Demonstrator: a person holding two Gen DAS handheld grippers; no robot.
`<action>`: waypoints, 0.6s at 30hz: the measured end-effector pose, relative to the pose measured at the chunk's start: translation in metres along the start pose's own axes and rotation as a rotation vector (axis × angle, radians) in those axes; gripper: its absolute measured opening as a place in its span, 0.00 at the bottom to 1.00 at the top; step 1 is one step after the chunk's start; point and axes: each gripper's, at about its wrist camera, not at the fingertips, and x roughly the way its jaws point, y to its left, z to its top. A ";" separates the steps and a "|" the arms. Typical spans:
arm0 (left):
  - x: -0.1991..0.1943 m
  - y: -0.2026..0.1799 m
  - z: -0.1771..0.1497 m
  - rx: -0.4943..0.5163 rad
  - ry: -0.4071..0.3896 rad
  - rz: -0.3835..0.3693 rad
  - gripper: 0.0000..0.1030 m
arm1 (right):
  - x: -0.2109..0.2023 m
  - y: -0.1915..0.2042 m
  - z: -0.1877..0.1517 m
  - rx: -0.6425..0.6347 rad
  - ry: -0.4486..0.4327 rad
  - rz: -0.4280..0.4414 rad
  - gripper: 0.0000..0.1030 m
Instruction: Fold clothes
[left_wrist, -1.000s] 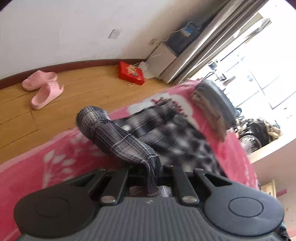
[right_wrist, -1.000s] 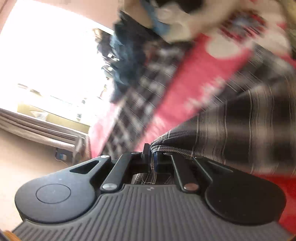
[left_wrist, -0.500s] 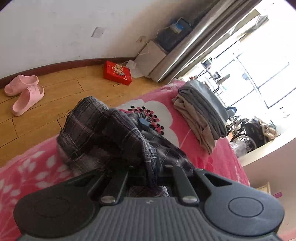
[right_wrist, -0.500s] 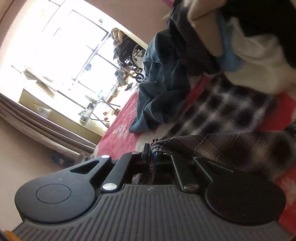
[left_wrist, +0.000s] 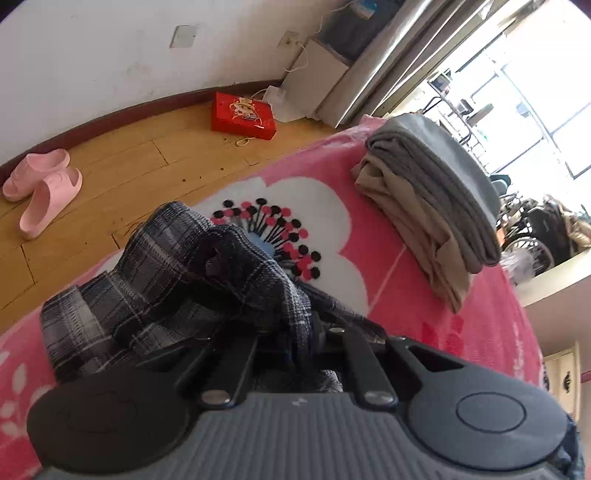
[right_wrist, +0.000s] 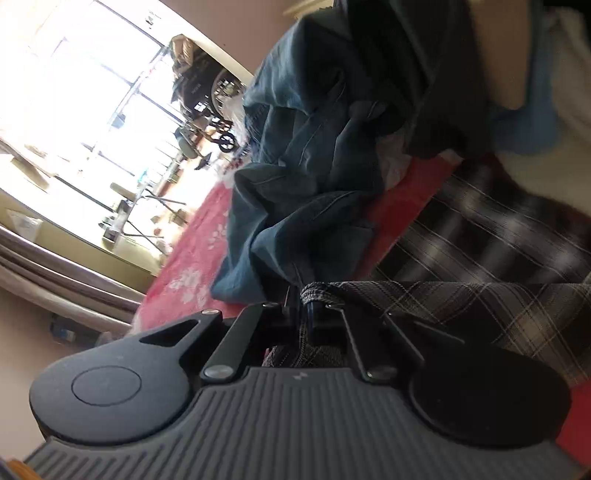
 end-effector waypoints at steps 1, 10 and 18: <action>0.005 -0.003 0.003 0.007 -0.003 0.002 0.08 | 0.009 0.001 0.002 -0.003 0.004 -0.009 0.02; 0.046 -0.020 0.019 0.054 0.056 -0.055 0.20 | 0.089 -0.008 0.014 0.032 0.021 -0.083 0.02; 0.064 -0.009 0.032 -0.147 0.131 -0.143 0.47 | 0.107 -0.026 0.018 0.140 0.102 -0.108 0.11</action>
